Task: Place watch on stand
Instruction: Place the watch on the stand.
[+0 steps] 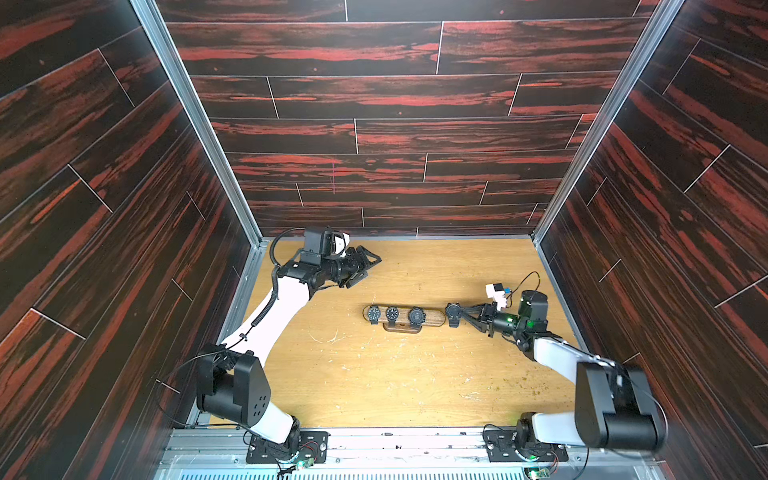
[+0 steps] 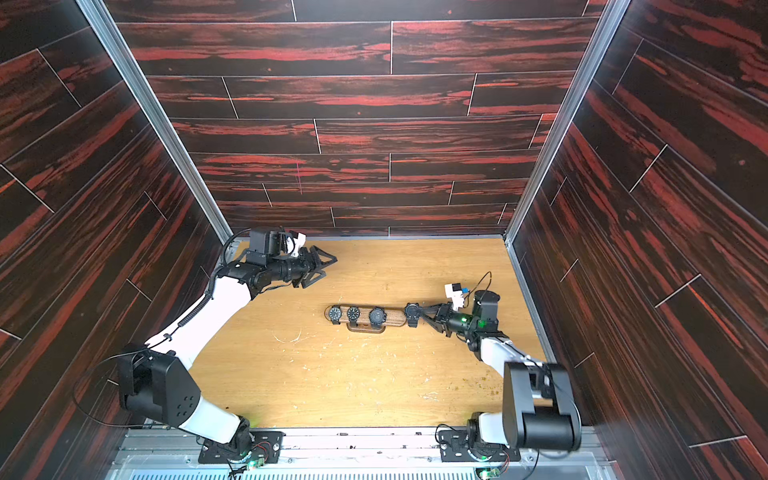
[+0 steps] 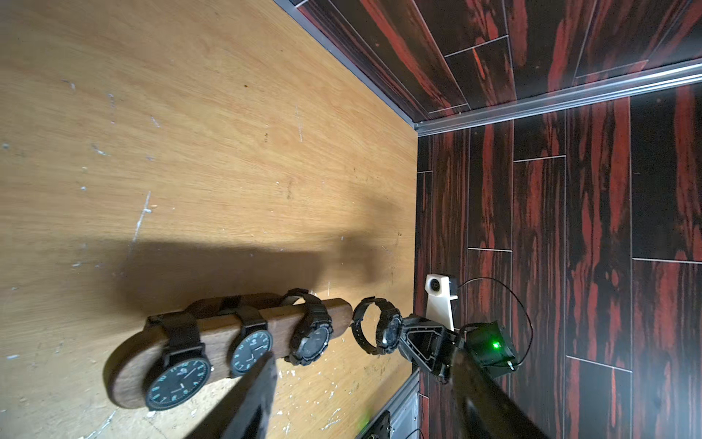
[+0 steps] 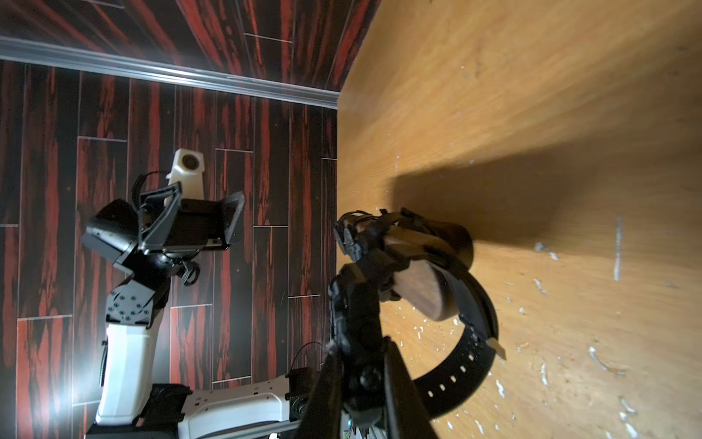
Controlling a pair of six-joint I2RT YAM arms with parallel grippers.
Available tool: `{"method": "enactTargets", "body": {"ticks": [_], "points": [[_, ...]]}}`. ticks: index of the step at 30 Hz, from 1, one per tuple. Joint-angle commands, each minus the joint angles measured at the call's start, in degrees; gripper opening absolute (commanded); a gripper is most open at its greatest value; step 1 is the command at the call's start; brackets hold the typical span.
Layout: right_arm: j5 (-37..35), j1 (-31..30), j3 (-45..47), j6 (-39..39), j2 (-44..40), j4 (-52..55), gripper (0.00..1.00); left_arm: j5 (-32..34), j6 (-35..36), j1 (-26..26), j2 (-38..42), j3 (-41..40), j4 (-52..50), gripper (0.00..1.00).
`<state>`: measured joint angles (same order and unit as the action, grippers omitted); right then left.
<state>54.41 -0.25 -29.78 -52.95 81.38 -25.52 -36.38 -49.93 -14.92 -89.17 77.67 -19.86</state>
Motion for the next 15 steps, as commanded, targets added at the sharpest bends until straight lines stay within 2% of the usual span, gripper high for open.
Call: {"method": "enactTargets", "body": {"ticks": [1, 15], "points": [[0.08, -0.14, 0.15, -0.58, 2.85, -5.52, 0.00, 0.04, 0.92, 0.51, 2.07, -0.74, -1.31, 0.73], [-1.52, -7.18, -1.75, -2.93, 10.22, -10.73, 0.00, 0.52, 1.41, 1.72, 1.90, -1.82, -1.89, 0.73]]}}
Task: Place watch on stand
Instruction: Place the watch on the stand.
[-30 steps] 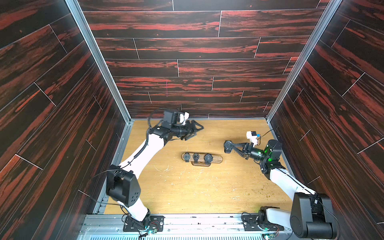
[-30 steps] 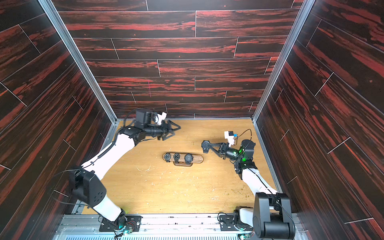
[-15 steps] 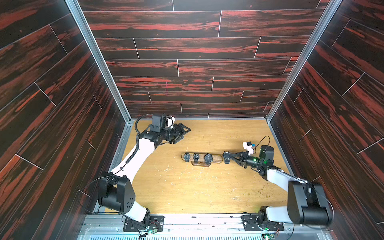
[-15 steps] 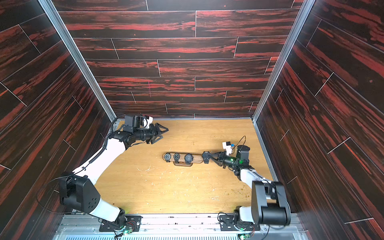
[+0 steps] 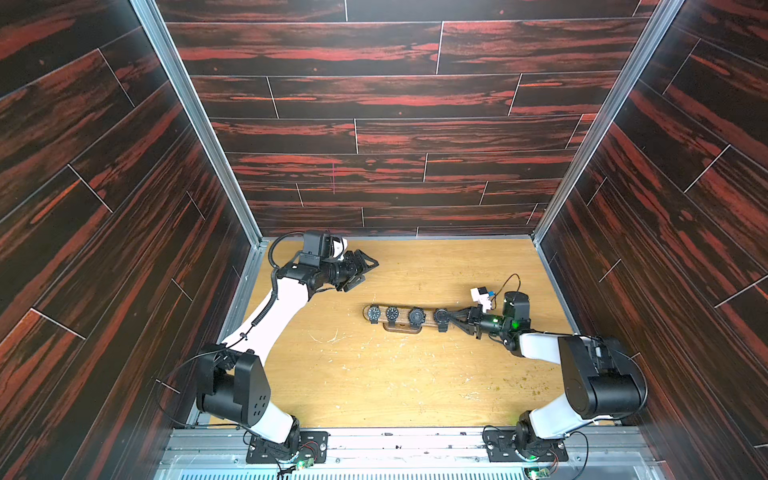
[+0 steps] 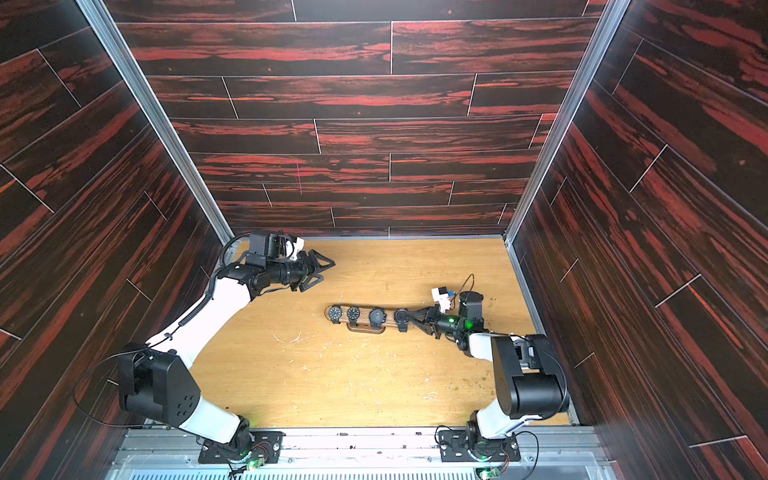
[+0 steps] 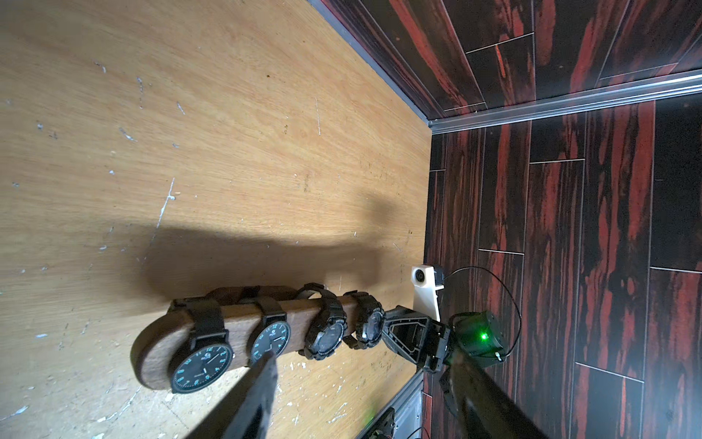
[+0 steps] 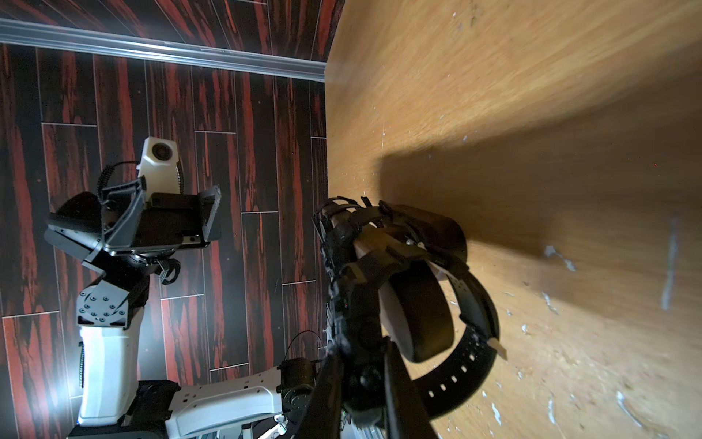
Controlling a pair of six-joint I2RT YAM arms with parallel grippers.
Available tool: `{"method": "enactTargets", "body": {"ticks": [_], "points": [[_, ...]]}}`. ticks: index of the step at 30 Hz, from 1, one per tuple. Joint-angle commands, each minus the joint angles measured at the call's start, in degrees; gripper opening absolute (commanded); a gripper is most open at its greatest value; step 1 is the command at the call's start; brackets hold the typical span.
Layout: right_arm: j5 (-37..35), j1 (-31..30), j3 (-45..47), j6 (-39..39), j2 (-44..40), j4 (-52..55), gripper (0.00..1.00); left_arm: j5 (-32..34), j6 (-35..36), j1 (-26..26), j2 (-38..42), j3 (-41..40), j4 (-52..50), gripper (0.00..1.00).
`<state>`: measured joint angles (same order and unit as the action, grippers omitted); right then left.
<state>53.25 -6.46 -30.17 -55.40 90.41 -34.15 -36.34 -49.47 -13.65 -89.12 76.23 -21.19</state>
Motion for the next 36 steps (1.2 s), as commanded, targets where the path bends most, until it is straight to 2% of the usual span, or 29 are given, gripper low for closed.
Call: {"method": "enactTargets", "body": {"ticks": [1, 14, 18, 23, 36], "points": [[-0.58, -1.30, -1.36, -0.57, 1.54, -2.51, 0.00, 0.39, 0.96, 0.49, 1.76, -0.46, -0.61, 0.73], [-5.40, -3.83, -1.96, -2.08, 3.10, -4.05, 0.01, -0.31, 0.84, 0.69, 1.32, -0.71, -0.26, 0.73], [-6.72, -5.18, -3.02, -0.05, 2.78, -0.94, 0.11, -0.49, 0.95, 0.64, 1.45, -0.74, -0.23, 0.73], [-8.19, -6.26, -3.21, 1.69, 1.75, 2.09, 0.19, -0.73, 0.94, 0.70, 1.54, -0.90, -0.39, 0.73], [-12.18, -9.24, -4.03, 7.71, -1.85, 11.90, 0.28, -1.02, 1.05, 0.81, 1.49, -1.08, -0.48, 0.73]]}}
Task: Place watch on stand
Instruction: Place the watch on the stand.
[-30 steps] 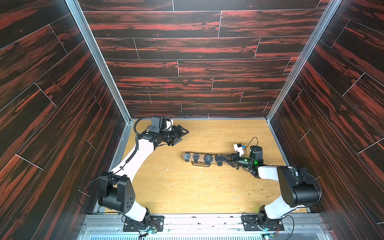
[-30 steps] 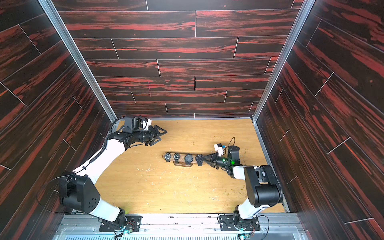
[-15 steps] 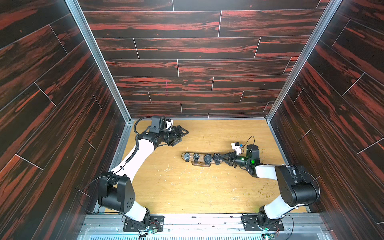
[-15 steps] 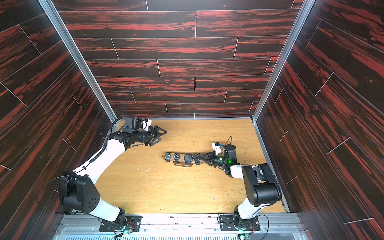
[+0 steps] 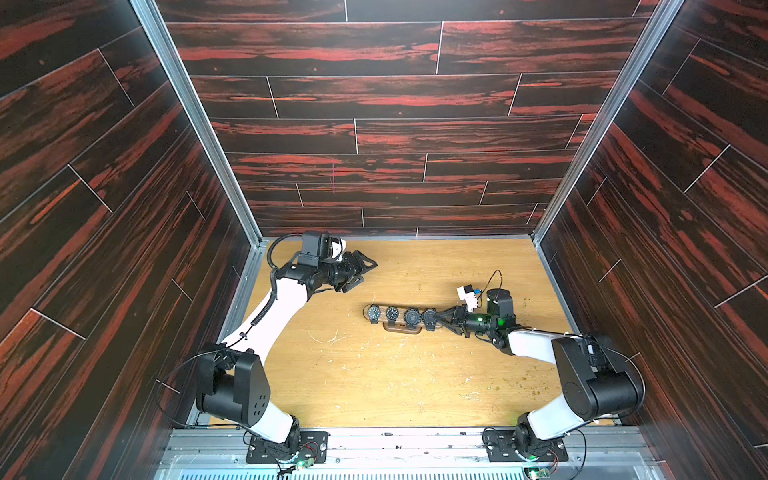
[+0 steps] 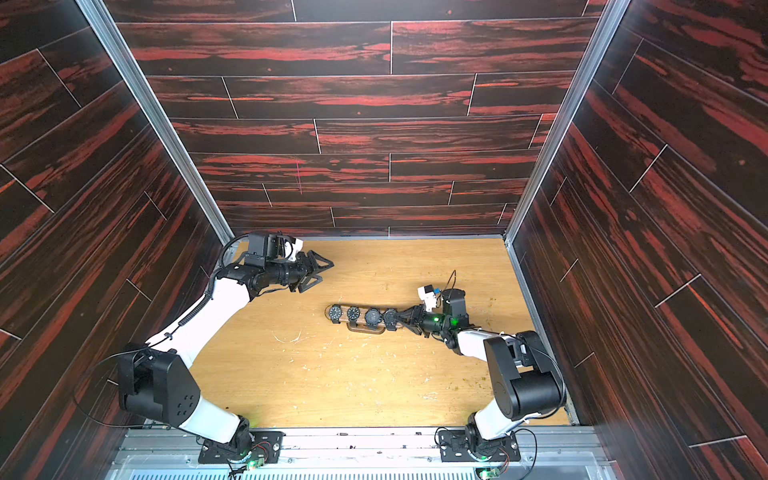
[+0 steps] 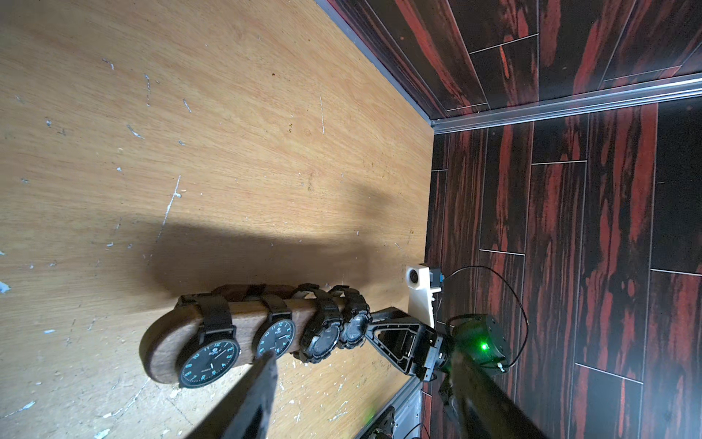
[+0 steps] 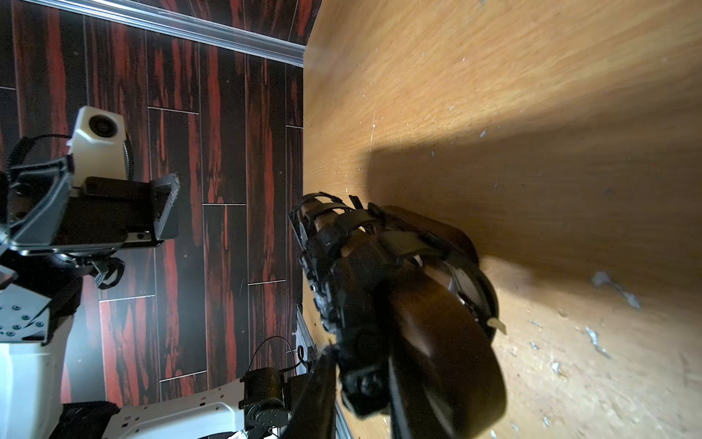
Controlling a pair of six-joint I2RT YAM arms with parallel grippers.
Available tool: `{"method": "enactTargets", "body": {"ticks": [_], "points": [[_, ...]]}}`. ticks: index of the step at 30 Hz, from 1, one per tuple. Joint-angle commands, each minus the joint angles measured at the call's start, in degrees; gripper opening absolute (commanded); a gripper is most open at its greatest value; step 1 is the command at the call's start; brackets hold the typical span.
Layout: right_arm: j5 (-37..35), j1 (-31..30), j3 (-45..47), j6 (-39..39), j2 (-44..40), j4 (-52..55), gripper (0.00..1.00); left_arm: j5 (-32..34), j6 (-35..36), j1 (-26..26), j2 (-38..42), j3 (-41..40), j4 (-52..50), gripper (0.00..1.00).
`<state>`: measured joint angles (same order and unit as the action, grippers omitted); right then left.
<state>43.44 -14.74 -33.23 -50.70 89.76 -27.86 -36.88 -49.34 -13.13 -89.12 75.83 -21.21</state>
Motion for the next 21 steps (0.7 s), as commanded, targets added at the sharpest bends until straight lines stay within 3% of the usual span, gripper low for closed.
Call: {"method": "enactTargets", "body": {"ticks": [1, 18, 21], "points": [[-3.10, -1.40, -1.37, 3.96, -1.57, 7.18, 0.28, -0.36, 0.99, 0.29, 1.59, -0.76, -0.50, 0.73], [-9.30, -1.91, -2.54, 10.88, -9.94, 21.44, 0.39, 3.22, 4.63, 0.46, 3.16, -0.09, -4.88, 0.76], [-10.82, -1.88, -2.84, 11.89, -12.10, 24.43, 0.40, 6.24, 5.84, 0.47, 4.31, -0.43, -6.28, 0.77]]}}
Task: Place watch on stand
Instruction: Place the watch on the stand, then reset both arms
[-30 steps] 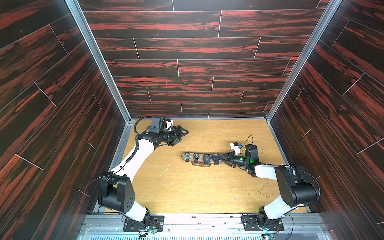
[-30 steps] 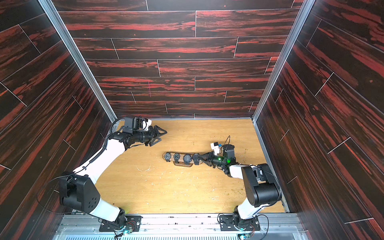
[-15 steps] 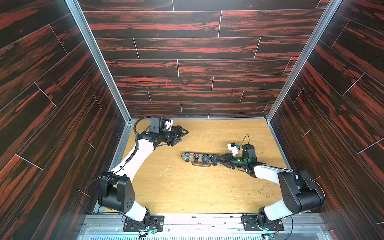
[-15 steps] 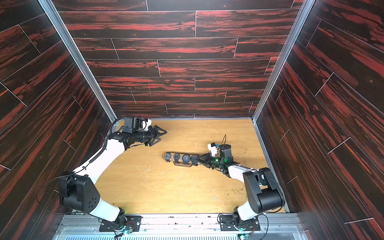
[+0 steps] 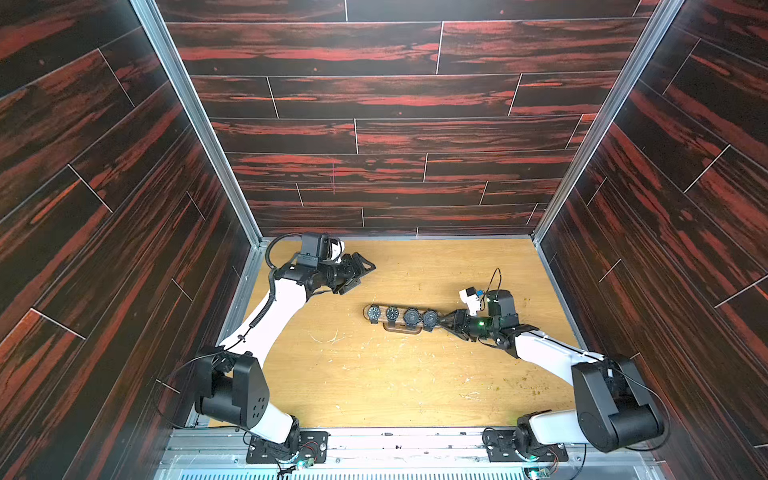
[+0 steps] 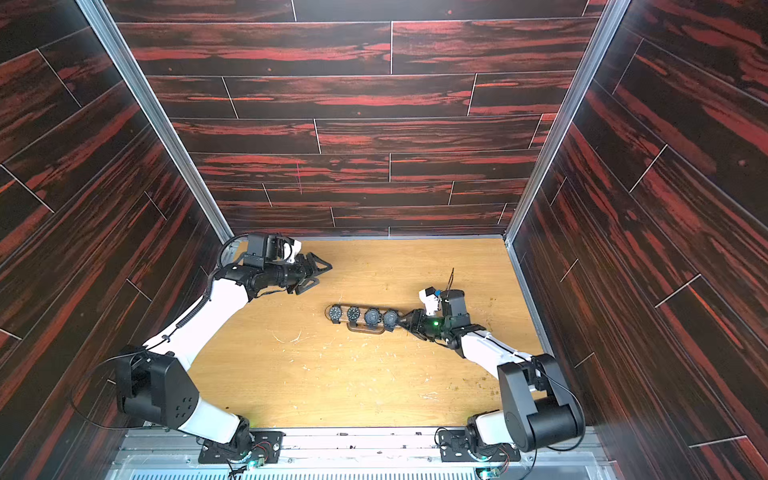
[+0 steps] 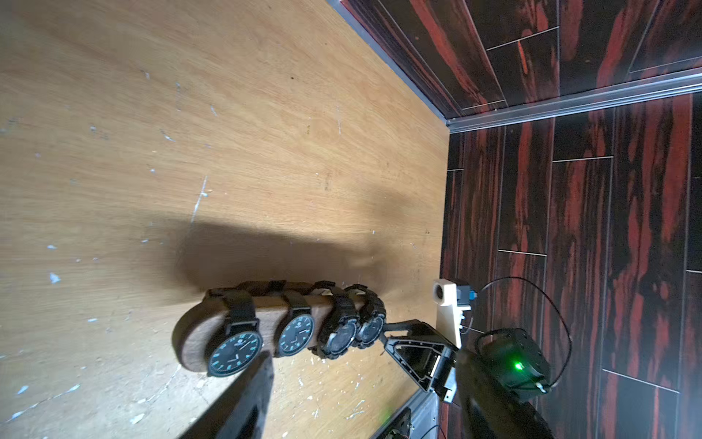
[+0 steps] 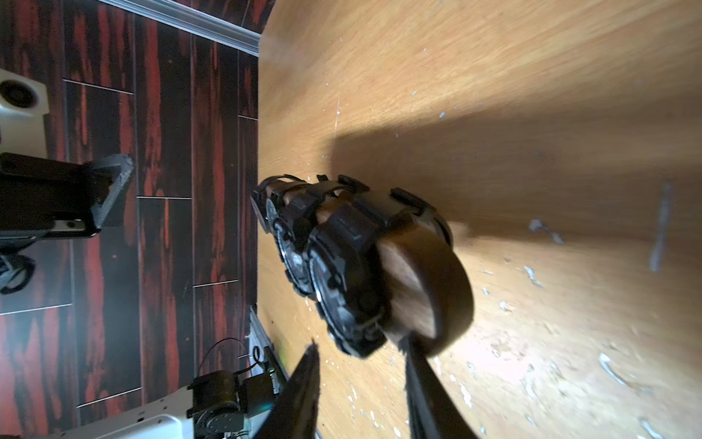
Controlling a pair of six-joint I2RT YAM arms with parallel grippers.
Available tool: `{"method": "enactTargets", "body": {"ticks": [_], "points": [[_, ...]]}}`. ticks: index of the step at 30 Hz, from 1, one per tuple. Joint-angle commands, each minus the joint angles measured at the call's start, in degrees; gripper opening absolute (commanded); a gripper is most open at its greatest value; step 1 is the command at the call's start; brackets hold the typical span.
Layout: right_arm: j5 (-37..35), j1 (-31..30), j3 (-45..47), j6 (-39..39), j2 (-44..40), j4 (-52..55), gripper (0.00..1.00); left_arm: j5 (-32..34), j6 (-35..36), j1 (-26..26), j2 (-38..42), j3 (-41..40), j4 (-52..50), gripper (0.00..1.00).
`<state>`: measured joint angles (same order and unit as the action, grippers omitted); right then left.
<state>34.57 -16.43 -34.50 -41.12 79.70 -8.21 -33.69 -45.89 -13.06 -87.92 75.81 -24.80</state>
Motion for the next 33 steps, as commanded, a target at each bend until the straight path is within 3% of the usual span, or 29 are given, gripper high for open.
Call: {"method": "enactTargets", "body": {"ticks": [1, 4, 5, 6, 7, 8, 9, 14, 20, 24, 28, 33], "points": [[-2.73, -0.20, -1.83, 3.13, -2.98, 6.51, 0.40, 4.93, 3.11, 0.43, 3.76, -0.49, -3.69, 0.77], [-6.81, -0.19, -3.24, 6.69, -6.59, 13.44, 0.44, 12.00, 6.24, 0.46, 5.86, -0.72, -6.72, 0.79], [-8.78, -0.23, -3.94, 8.20, -7.80, 16.12, 0.58, 14.77, 7.25, 0.45, 6.61, -1.13, -7.35, 0.80], [-10.64, -0.22, -4.68, 9.71, -8.72, 18.34, 0.90, 17.30, 7.98, 0.49, 7.42, -1.63, -7.62, 0.81], [-13.09, -0.23, -5.63, 11.37, -9.76, 20.48, 0.98, 20.31, 8.54, 0.44, 8.38, -2.37, -7.63, 0.82], [-16.54, -0.18, -6.50, 12.97, -10.73, 22.33, 0.98, 23.40, 9.21, 0.42, 9.54, -3.38, -7.41, 0.97], [-19.15, -0.18, -7.07, 14.06, -11.54, 23.48, 0.98, 25.96, 9.49, 0.49, 10.59, -4.40, -6.93, 1.00], [-33.65, -0.11, -9.23, 18.47, -14.86, 25.71, 0.99, 43.85, 10.37, 0.46, 17.85, -13.23, 0.20, 1.00], [-45.06, -0.10, -9.59, 22.85, -17.36, 23.25, 0.98, 63.19, 11.59, 0.46, 23.61, -21.24, 5.10, 1.00], [-52.66, 0.06, -8.19, 27.12, -18.72, 19.68, 0.98, 68.69, 23.04, 0.41, 23.29, -25.64, 11.45, 1.00], [-56.62, 0.41, -8.94, 32.58, -14.81, 20.10, 0.98, 83.17, 21.23, 0.51, 20.34, -29.72, 12.93, 1.00], [-54.84, 2.39, -1.80, 30.24, -20.23, 7.61, 0.98, 84.13, 25.24, 0.53, 17.87, -38.27, 27.25, 1.00]]}}
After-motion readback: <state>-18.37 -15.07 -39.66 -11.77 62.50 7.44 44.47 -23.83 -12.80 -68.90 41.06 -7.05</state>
